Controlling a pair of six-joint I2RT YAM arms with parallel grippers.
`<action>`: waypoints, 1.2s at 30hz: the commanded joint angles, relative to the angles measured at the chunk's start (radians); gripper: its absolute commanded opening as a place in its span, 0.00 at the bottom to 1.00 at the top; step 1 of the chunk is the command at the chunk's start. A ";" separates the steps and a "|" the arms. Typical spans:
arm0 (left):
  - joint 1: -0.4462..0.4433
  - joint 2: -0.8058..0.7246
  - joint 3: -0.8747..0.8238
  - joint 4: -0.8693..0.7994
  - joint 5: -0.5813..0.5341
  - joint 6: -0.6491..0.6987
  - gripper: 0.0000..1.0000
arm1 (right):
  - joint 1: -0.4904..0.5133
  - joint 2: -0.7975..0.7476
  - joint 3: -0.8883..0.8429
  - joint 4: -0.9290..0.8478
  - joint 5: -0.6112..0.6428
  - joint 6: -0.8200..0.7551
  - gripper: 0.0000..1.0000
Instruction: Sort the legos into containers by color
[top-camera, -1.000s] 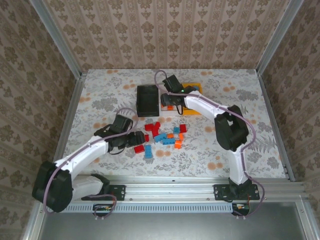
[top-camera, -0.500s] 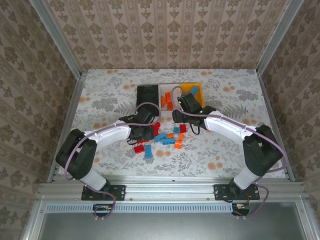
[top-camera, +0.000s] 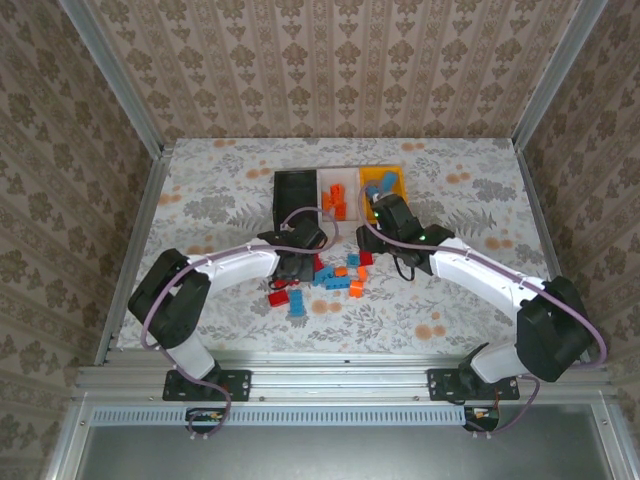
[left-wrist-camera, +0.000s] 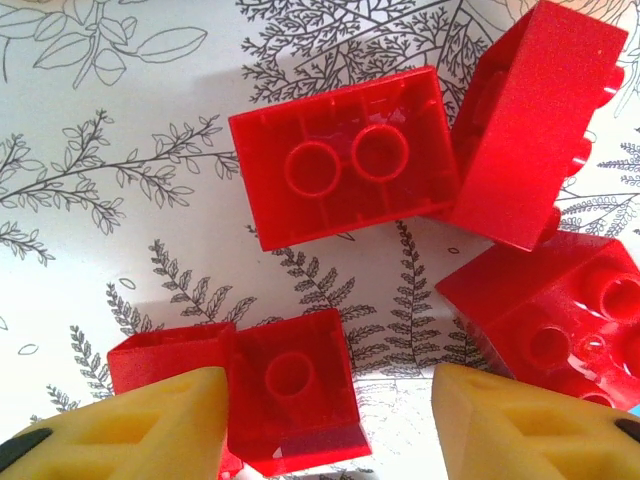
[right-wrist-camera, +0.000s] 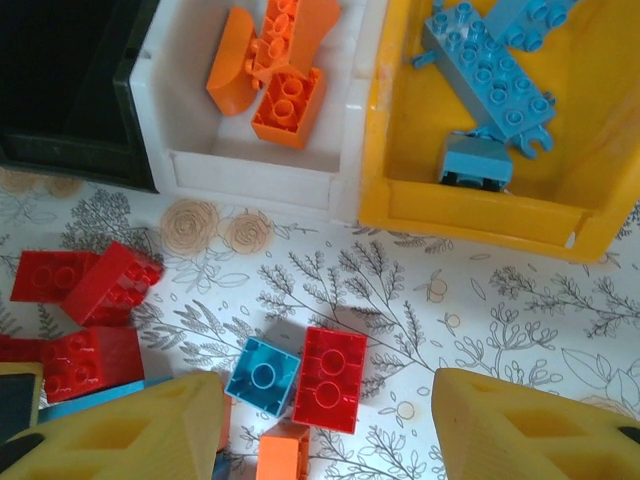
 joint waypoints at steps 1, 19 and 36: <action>-0.011 -0.044 -0.021 -0.046 -0.050 -0.060 0.62 | -0.006 -0.043 -0.020 0.003 0.027 -0.001 0.59; -0.012 0.006 -0.065 0.063 0.015 -0.113 0.58 | -0.006 -0.069 -0.053 0.008 0.026 0.000 0.59; -0.072 0.049 0.023 0.014 -0.047 -0.064 0.46 | -0.019 -0.064 -0.084 0.027 0.020 -0.003 0.59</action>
